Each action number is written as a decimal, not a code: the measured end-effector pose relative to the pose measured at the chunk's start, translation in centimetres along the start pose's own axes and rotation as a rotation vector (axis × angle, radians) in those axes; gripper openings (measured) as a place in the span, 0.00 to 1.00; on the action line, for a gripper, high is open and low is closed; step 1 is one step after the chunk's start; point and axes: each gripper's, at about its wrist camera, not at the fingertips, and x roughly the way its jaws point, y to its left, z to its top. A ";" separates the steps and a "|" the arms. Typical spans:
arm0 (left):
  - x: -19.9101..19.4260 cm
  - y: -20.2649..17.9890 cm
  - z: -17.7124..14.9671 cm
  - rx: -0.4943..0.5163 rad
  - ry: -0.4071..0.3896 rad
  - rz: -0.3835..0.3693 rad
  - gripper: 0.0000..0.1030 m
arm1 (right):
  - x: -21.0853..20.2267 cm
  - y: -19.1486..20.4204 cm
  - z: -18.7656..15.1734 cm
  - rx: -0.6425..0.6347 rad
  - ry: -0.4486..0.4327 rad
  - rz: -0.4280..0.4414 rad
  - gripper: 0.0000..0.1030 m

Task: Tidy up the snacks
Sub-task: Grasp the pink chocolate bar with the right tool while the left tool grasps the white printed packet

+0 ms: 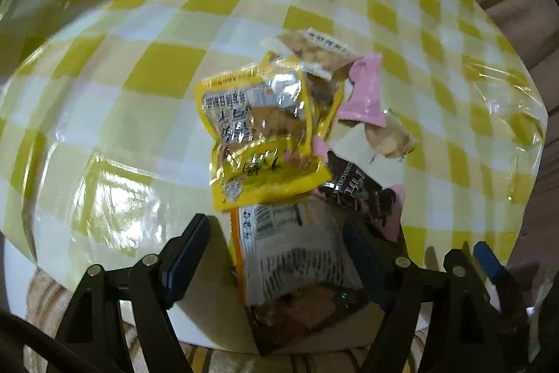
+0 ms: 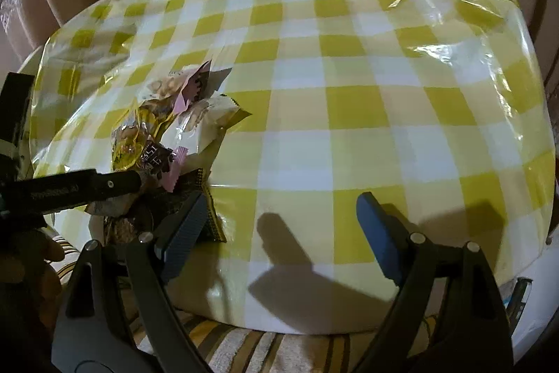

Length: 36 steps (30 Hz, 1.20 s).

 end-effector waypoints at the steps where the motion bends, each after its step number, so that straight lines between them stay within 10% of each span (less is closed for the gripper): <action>1: 0.0 -0.2 0.1 0.019 -0.004 0.013 0.61 | 0.1 0.1 0.0 -0.003 0.007 0.003 0.86; 8: -0.7 -0.4 -0.7 0.093 -0.042 0.007 0.41 | 0.6 1.2 0.8 -0.038 0.025 0.004 0.86; 23: -4.0 4.9 -2.9 -0.077 -0.139 -0.136 0.40 | 2.2 8.1 2.7 -0.290 0.040 0.112 0.85; 36: -4.4 7.0 -3.0 -0.144 -0.161 -0.157 0.40 | 6.0 11.8 2.3 -0.505 0.114 0.042 0.58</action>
